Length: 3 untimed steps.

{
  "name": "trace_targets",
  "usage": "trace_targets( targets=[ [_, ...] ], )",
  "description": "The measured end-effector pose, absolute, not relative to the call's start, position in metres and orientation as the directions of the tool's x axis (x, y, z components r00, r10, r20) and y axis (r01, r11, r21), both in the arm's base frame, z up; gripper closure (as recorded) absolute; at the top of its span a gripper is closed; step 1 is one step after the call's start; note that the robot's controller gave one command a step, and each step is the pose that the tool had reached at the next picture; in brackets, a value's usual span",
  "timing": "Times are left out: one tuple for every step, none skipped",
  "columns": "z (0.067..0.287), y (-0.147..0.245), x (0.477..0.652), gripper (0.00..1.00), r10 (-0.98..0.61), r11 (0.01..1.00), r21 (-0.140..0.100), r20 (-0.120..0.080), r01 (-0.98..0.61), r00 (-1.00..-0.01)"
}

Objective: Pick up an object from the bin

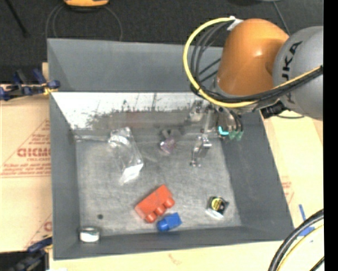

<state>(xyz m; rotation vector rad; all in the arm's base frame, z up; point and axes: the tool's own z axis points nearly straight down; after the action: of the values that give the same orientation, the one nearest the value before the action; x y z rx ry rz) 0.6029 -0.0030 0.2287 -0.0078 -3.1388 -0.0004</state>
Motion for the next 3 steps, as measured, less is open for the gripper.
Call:
trace_targets(
  targets=[
    [0.079, 0.034, 0.541, 0.00, -0.166, 0.986, 0.000, 0.001, -0.166, -0.986],
    [0.074, 0.068, 0.532, 0.00, -0.194, 0.981, -0.003, -0.014, -0.194, -0.981],
    [0.076, 0.068, 0.534, 1.00, -0.192, 0.981, -0.001, -0.019, -0.192, -0.981]
  ],
)
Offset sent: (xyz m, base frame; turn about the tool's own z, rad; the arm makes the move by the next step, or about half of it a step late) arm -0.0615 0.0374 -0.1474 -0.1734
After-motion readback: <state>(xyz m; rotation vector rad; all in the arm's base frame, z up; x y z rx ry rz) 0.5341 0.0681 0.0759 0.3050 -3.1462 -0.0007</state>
